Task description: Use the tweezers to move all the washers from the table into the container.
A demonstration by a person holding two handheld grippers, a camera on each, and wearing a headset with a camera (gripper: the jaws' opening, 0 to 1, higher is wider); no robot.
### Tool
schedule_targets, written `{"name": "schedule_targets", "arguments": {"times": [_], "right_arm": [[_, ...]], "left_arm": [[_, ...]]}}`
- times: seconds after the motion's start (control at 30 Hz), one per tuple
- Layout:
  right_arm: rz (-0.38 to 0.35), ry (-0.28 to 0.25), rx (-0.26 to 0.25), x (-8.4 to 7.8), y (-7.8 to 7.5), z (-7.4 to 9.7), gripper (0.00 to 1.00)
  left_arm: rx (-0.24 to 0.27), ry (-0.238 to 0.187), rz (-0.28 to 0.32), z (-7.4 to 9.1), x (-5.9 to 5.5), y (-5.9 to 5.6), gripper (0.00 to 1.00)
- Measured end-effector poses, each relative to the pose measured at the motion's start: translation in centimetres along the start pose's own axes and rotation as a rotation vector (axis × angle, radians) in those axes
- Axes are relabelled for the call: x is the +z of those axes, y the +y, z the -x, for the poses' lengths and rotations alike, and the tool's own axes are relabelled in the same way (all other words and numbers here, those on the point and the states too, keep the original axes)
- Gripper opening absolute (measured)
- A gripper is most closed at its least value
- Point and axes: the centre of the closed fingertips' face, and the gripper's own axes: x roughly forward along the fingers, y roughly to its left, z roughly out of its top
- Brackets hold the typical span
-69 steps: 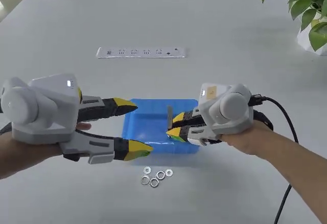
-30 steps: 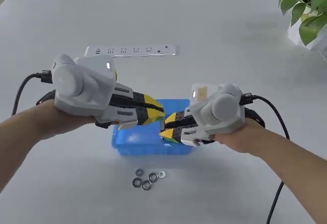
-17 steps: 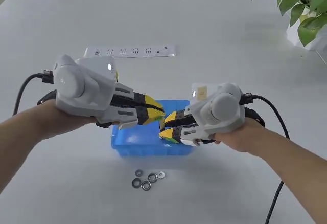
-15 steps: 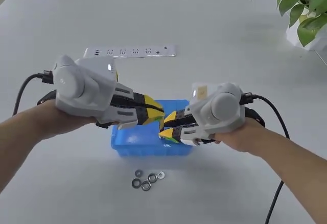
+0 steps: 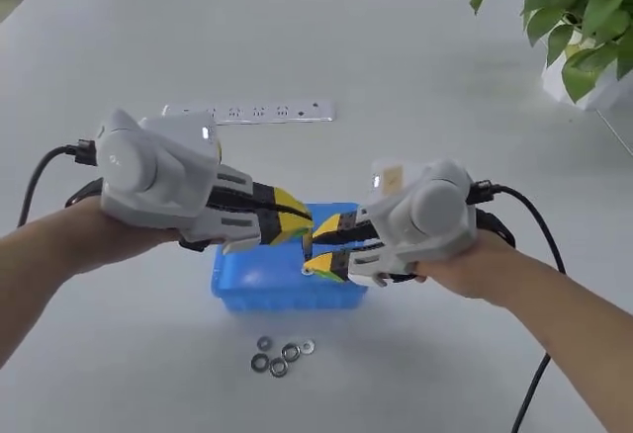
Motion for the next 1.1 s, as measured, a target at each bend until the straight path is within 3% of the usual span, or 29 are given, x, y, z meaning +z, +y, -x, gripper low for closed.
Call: {"name": "schedule_targets", "arguments": {"times": [0.57,0.9,1.1], "right_arm": [[-0.049,0.009,-0.018,0.8,2.0,3.3,0.34],[-0.101,0.028,-0.051,-0.2,3.5,5.5,0.47],[-0.127,0.042,-0.073,-1.0,4.1,6.4,0.55]], "left_arm": [[0.005,-0.017,-0.006,1.8,2.0,-1.3,0.05],[0.005,-0.035,-0.015,3.0,3.4,-2.6,0.05],[-0.011,-0.027,-0.020,3.2,3.4,-3.6,0.05]]}}
